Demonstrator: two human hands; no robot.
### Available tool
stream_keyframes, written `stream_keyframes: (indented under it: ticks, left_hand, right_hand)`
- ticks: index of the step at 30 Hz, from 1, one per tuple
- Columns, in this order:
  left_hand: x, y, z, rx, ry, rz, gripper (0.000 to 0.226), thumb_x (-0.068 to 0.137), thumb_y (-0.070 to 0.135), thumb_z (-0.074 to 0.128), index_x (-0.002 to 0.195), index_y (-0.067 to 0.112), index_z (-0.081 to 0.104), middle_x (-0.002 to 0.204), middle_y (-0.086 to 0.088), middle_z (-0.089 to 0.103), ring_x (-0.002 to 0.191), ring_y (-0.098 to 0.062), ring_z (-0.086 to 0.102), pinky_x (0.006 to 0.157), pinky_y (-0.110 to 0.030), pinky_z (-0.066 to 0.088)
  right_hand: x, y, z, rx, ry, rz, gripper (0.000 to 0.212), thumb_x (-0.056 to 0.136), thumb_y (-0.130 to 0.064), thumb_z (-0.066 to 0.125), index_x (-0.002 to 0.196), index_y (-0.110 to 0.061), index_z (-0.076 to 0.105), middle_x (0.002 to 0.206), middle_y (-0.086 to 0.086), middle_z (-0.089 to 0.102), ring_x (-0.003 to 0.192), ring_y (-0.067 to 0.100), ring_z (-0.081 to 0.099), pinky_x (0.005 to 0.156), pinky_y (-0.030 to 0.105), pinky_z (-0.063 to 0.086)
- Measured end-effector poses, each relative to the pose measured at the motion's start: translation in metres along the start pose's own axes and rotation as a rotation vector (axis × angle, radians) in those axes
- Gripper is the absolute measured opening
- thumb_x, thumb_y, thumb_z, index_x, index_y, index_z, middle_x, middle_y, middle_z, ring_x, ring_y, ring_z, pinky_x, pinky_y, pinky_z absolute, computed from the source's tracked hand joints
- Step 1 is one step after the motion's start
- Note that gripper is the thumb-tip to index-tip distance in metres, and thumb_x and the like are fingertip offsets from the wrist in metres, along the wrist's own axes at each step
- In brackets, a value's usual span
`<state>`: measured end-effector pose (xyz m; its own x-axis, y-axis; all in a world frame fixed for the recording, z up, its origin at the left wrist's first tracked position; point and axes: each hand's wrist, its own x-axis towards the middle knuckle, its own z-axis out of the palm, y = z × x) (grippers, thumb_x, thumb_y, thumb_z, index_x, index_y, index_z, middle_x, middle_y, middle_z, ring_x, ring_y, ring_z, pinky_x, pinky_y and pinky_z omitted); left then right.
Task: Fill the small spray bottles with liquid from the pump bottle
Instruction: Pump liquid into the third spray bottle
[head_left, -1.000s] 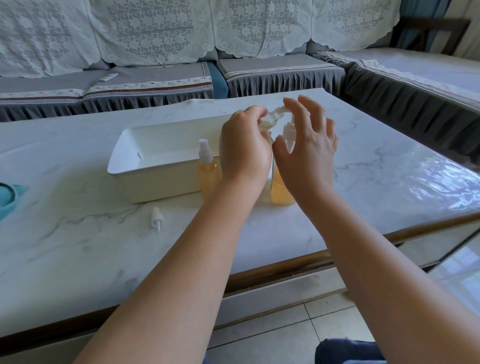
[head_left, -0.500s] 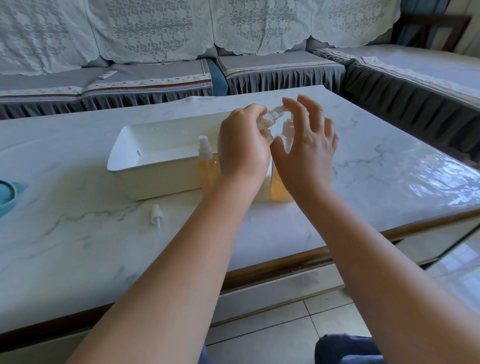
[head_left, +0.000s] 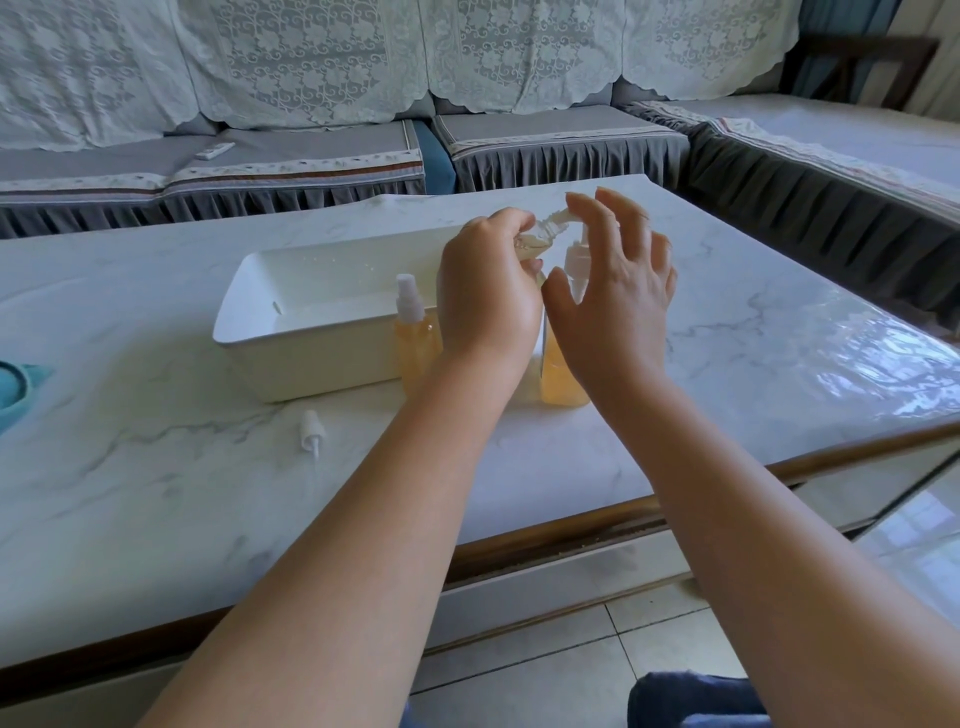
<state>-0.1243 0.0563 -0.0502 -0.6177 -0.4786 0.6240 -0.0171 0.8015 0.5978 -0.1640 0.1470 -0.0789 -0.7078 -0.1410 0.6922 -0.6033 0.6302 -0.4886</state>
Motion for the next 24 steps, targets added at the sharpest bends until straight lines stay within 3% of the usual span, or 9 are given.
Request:
stream_keyframes:
  ticks: [5,11,16,24]
  left_hand:
    - [-0.003,-0.001,0.001,0.01,-0.023,-0.012,0.035,0.084,0.005,0.066,0.117,0.015,0.068,0.109,-0.001,0.071,0.101,-0.016,0.065,0.086,-0.021,0.048]
    - [-0.004,0.001,-0.005,0.034,-0.019,-0.027,0.034,0.086,0.007,0.063,0.118,0.018,0.067,0.109,0.001,0.071,0.102,-0.014,0.063,0.076,-0.003,0.027]
    - [-0.003,0.006,-0.008,0.039,-0.011,-0.031,0.033,0.089,0.01,0.061,0.12,0.02,0.066,0.11,0.003,0.07,0.103,-0.013,0.062,0.07,0.003,0.026]
    - [-0.004,0.009,-0.011,0.06,-0.032,-0.044,0.033,0.09,0.012,0.062,0.122,0.021,0.065,0.112,0.004,0.07,0.105,-0.013,0.062,0.072,-0.004,0.024]
  right_hand:
    - [-0.007,0.004,0.002,-0.049,0.006,0.001,0.055,0.08,-0.032,0.052,0.135,-0.033,0.049,0.144,-0.007,0.043,0.122,0.024,0.045,0.108,0.042,0.031]
    - [-0.003,0.005,0.0,-0.025,-0.007,-0.009,0.055,0.08,-0.032,0.049,0.135,-0.032,0.049,0.144,-0.006,0.044,0.123,0.023,0.044,0.108,0.044,0.03]
    - [-0.002,0.001,0.0,0.005,0.004,-0.012,0.059,0.08,-0.034,0.047,0.138,-0.031,0.048,0.147,-0.005,0.041,0.124,0.026,0.042,0.108,0.043,0.03]
    - [0.0,0.002,0.001,0.002,0.001,-0.012,0.058,0.08,-0.03,0.05,0.138,-0.031,0.048,0.147,-0.006,0.041,0.124,0.027,0.042,0.106,0.043,0.031]
